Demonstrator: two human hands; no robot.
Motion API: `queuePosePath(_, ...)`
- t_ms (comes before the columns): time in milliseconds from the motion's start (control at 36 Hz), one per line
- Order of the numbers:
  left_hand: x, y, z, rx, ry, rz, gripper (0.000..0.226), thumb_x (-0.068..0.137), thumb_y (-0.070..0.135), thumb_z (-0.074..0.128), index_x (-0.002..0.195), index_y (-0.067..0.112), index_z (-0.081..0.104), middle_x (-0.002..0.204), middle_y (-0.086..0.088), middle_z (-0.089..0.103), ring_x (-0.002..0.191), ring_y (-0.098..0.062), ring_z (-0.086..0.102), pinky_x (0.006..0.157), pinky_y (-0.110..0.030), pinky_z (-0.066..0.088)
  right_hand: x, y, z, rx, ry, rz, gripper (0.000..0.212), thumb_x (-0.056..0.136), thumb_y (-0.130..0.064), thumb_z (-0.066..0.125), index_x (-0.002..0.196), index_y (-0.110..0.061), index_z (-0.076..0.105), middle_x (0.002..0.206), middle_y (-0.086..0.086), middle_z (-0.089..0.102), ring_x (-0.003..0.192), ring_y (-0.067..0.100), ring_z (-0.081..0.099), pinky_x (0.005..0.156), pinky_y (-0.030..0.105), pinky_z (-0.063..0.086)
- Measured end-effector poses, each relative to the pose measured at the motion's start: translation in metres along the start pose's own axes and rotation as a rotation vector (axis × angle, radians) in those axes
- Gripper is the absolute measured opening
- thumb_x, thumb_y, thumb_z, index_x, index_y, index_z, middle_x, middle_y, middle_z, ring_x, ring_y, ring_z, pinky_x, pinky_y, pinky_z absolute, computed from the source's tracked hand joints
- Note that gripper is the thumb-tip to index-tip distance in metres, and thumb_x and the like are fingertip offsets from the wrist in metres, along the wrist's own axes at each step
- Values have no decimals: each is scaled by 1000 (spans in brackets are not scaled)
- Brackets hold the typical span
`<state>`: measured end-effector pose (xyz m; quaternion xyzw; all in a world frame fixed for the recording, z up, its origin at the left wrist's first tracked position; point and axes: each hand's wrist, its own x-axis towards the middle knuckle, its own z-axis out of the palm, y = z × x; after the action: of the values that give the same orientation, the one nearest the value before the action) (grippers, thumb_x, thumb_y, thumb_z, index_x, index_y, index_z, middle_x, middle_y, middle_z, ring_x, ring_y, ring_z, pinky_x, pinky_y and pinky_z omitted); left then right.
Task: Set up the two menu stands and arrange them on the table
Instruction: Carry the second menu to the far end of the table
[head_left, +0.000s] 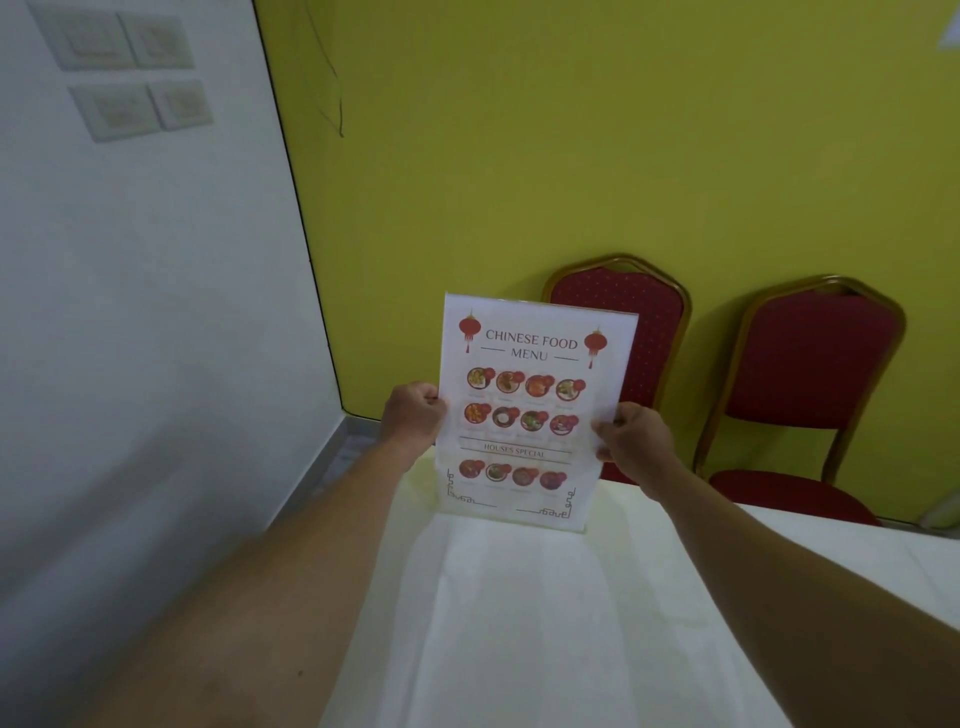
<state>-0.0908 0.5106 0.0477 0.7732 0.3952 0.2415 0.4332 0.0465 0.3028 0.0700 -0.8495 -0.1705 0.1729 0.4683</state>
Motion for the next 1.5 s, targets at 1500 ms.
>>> queuePosePath(1500,-264,65,116,224,-254,157,29,77,16,49,50,12,40,69,-33,63,70,-42,66,61,-49,54,-249,183,-194,44,-158,329,12,89,-23,59,93,-12,58,79,2,58,65,16,57,58,24,47)
